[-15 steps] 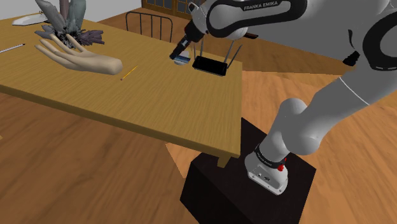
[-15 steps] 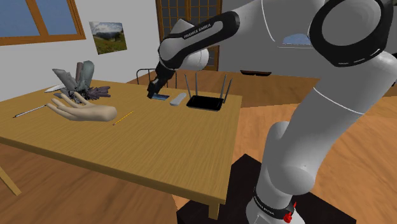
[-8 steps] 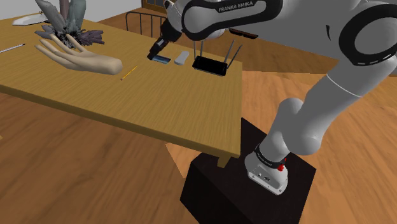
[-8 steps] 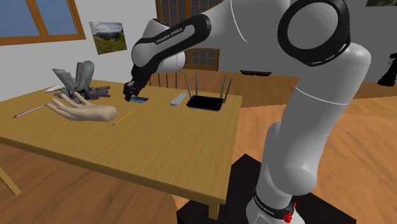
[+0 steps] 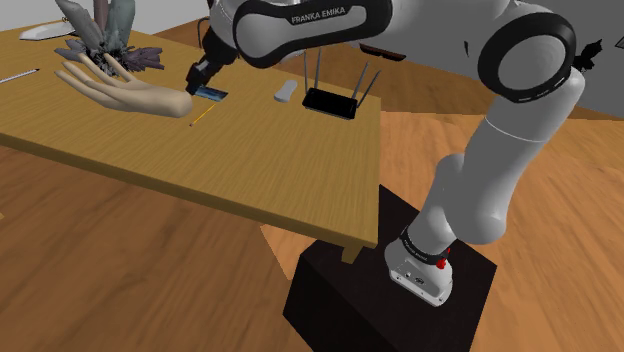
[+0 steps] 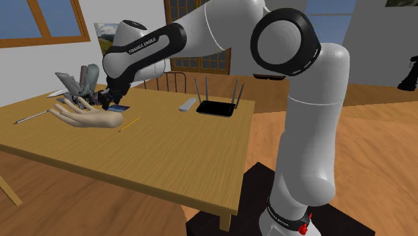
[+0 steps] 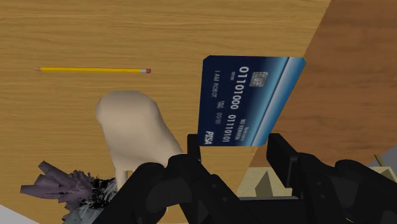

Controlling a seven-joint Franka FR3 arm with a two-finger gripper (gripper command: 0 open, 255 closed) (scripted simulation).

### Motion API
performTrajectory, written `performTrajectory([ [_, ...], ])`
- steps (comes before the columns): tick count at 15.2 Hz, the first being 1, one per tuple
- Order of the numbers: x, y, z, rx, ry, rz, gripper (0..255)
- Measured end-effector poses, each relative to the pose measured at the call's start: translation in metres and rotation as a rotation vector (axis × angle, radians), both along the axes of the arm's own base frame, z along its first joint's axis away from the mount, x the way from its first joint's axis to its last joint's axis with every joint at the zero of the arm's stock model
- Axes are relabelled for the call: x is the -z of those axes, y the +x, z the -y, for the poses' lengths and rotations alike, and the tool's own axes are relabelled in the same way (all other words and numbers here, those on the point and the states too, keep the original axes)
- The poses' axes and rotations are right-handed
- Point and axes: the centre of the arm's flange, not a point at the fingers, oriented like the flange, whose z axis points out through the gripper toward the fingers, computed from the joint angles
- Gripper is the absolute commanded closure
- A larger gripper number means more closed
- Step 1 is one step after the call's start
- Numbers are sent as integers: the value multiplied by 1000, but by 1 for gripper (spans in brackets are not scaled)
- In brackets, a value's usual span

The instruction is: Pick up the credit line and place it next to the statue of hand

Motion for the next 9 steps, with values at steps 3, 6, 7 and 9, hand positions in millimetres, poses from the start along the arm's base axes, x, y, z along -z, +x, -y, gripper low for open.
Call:
performTrajectory([
  [3, -1, 17, -35, 0, 0, 0, 255],
  [6, -4, 35, -69, 0, 0, 0, 255],
  [7, -3, 41, -82, 1, 1, 0, 255],
  [9, -3, 52, -105, 0, 1, 0, 255],
])
